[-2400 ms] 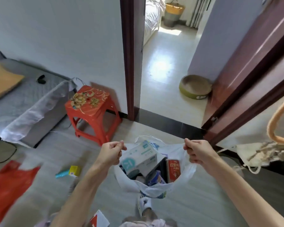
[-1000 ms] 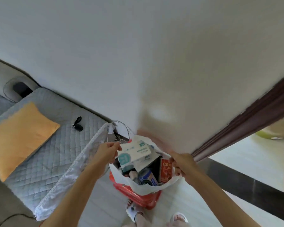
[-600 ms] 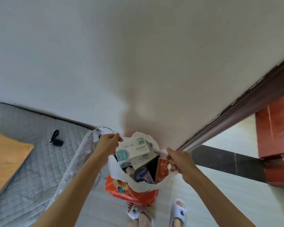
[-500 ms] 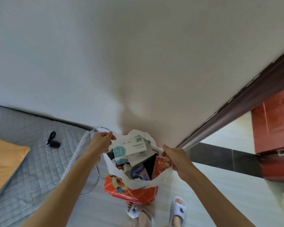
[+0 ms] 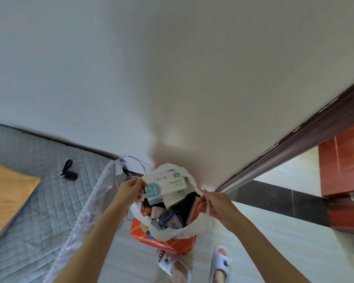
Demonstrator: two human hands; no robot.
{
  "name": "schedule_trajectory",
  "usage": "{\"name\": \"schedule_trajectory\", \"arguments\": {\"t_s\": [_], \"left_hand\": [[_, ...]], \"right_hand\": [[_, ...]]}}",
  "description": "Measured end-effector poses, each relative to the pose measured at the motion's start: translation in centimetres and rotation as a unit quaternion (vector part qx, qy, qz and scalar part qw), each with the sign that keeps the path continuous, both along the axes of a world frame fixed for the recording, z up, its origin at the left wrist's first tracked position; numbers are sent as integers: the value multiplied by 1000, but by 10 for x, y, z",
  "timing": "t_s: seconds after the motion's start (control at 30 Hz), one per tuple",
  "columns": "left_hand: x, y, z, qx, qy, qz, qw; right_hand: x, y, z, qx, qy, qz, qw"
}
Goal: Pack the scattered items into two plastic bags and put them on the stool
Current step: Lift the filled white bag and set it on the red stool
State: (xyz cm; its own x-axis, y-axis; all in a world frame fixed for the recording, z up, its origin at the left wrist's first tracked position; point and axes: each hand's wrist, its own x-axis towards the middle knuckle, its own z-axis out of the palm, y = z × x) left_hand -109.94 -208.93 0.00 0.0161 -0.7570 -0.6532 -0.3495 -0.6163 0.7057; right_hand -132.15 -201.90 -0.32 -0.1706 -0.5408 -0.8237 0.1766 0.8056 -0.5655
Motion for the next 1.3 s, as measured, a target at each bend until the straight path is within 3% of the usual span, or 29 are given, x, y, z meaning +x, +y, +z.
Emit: {"name": "schedule_trajectory", "arguments": {"t_s": [0.33, 0.53, 0.73, 0.83, 1.0, 1.13, 1.3], "left_hand": [[21, 22, -6, -40, 27, -4, 999], [31, 55, -18, 4, 44, 77, 996], [34, 84, -34, 39, 18, 158, 987], [33, 85, -34, 14, -3, 164, 986], [39, 61, -6, -39, -39, 128, 990], [23, 45, 21, -31, -93, -31, 995], [18, 17, 32, 9, -77, -64, 995]], "right_hand": [[11, 20, -18, -22, -2, 34, 999], [24, 43, -34, -28, 106, 130, 985], [29, 68, -42, 13, 77, 157, 985], [30, 62, -37, -17, 108, 160, 981], [36, 38, -9, -69, 116, 176, 975], [23, 33, 15, -23, 88, 191, 977], [-5, 3, 29, -15, 36, 96, 995]]}}
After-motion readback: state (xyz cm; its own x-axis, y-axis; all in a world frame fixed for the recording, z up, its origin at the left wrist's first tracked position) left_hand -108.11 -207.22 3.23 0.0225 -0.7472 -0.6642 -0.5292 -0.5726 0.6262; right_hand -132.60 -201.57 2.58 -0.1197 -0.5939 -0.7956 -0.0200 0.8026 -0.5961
